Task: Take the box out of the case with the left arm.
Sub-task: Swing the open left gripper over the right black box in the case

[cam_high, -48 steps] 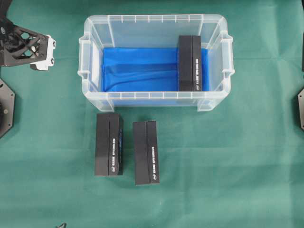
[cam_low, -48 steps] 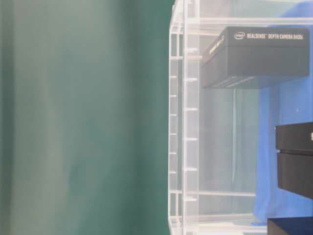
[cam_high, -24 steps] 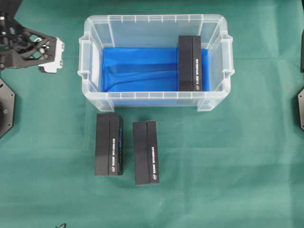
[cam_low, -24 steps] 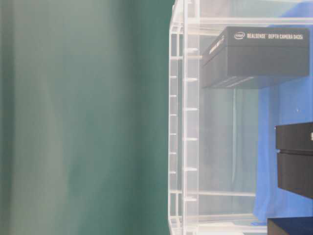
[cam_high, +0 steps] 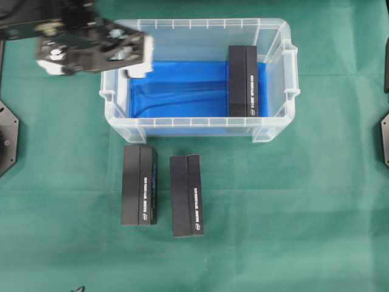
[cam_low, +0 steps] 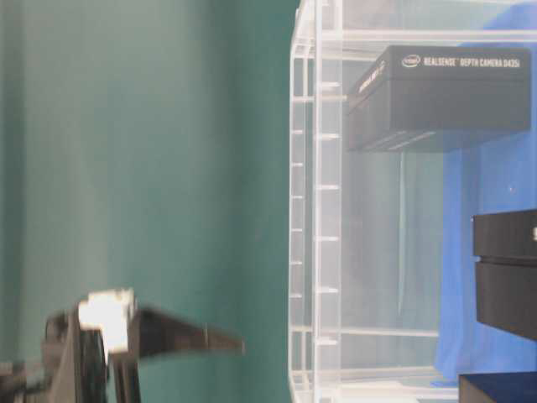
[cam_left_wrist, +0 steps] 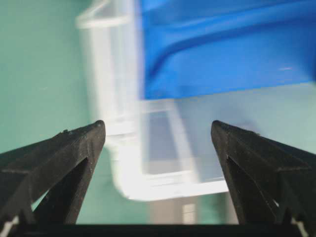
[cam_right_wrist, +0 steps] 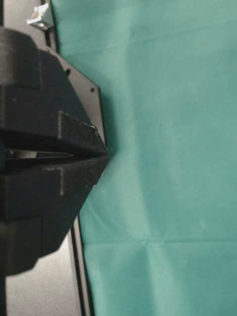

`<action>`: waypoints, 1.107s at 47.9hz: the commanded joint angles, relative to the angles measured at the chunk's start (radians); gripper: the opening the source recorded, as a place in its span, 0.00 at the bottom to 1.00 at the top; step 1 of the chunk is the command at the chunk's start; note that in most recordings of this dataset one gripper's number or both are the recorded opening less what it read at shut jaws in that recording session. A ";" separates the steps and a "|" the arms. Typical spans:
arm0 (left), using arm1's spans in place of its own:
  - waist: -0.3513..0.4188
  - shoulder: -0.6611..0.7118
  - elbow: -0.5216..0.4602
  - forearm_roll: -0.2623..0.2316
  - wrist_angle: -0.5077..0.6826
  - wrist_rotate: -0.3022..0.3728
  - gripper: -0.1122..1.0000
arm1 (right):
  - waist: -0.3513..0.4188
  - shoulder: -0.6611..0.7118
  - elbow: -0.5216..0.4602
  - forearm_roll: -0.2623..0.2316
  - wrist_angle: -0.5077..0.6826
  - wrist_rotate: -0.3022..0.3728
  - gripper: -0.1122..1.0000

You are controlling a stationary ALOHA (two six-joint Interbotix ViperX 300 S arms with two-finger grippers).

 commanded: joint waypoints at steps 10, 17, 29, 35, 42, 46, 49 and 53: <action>-0.015 0.195 -0.304 0.000 0.006 0.006 0.92 | 0.000 0.003 -0.008 0.000 0.003 -0.002 0.12; -0.029 0.293 -0.436 0.000 0.018 0.017 0.92 | -0.002 0.002 -0.008 0.000 0.003 -0.002 0.12; -0.063 0.468 -0.672 -0.005 0.094 0.038 0.92 | -0.002 0.002 -0.006 0.000 0.003 -0.002 0.12; -0.074 0.555 -0.785 -0.025 0.132 0.038 0.92 | -0.002 0.002 -0.006 0.000 0.003 -0.002 0.12; -0.080 0.635 -0.896 -0.034 0.149 0.035 0.92 | 0.000 0.002 -0.006 0.000 0.014 -0.002 0.12; -0.080 0.667 -0.946 -0.034 0.150 0.034 0.92 | 0.000 0.000 -0.006 0.000 0.026 -0.002 0.12; -0.078 0.684 -0.971 -0.034 0.156 0.032 0.92 | -0.002 -0.002 -0.006 0.000 0.037 -0.002 0.12; -0.075 0.696 -0.986 -0.034 0.170 0.032 0.92 | -0.002 -0.002 -0.006 0.000 0.049 -0.002 0.12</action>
